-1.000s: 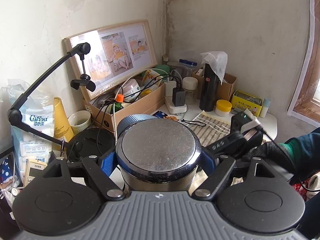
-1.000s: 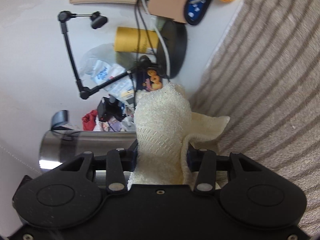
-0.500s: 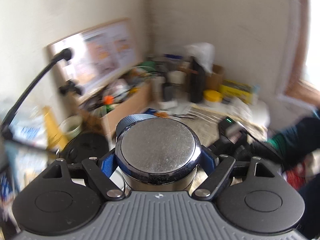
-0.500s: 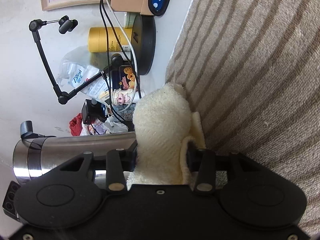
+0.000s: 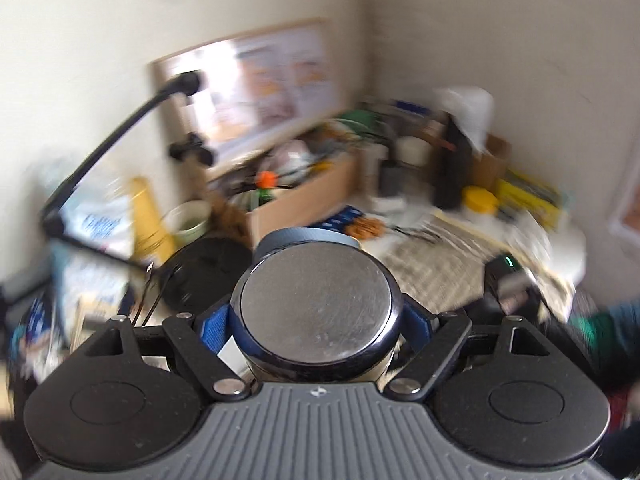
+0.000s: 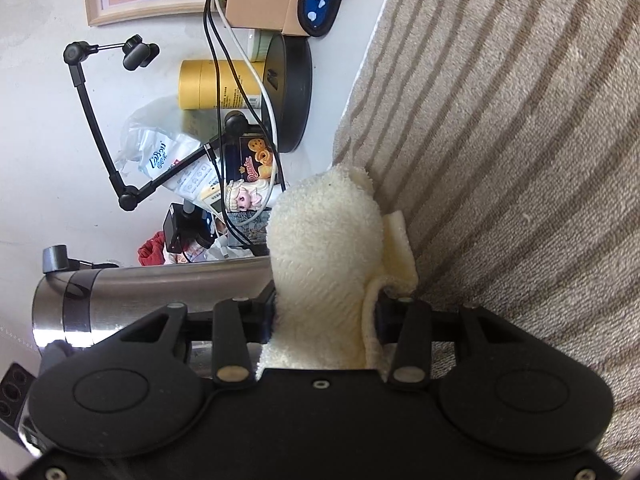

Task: Clean container
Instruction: 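Rotate the tumbler with the left gripper while right gripper repositions the cloth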

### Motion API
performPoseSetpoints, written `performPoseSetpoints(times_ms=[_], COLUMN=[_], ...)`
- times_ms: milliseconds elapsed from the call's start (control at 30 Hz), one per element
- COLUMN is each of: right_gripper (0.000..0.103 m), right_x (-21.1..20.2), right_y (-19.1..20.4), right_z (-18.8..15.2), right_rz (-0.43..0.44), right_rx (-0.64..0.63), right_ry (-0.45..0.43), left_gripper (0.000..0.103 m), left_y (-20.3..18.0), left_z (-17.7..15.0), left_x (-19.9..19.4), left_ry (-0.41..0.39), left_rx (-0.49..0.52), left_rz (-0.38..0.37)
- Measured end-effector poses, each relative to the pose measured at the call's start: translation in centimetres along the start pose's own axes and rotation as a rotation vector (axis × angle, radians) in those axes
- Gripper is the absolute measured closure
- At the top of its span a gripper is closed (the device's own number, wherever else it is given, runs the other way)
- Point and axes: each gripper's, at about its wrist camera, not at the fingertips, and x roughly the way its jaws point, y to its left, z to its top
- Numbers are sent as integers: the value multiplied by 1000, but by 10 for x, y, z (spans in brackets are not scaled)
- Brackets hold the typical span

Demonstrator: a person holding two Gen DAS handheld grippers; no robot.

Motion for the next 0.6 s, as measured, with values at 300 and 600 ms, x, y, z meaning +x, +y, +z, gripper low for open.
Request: performPoseSetpoints(times_ms=[300,600], right_gripper=[60,60], right_x=[-7,-23], right_y=[18,44], right_z=[-1,-6], right_rz=[43,142], right_rx=[-36,-86], right_ry=[6,-10], left_gripper=[20,20], left_y=[4,4], left_z=[-5,-17], left_x=[-2,1], left_ry=[-52,-57], left_rx=[87,75], left_rz=[-54,-89])
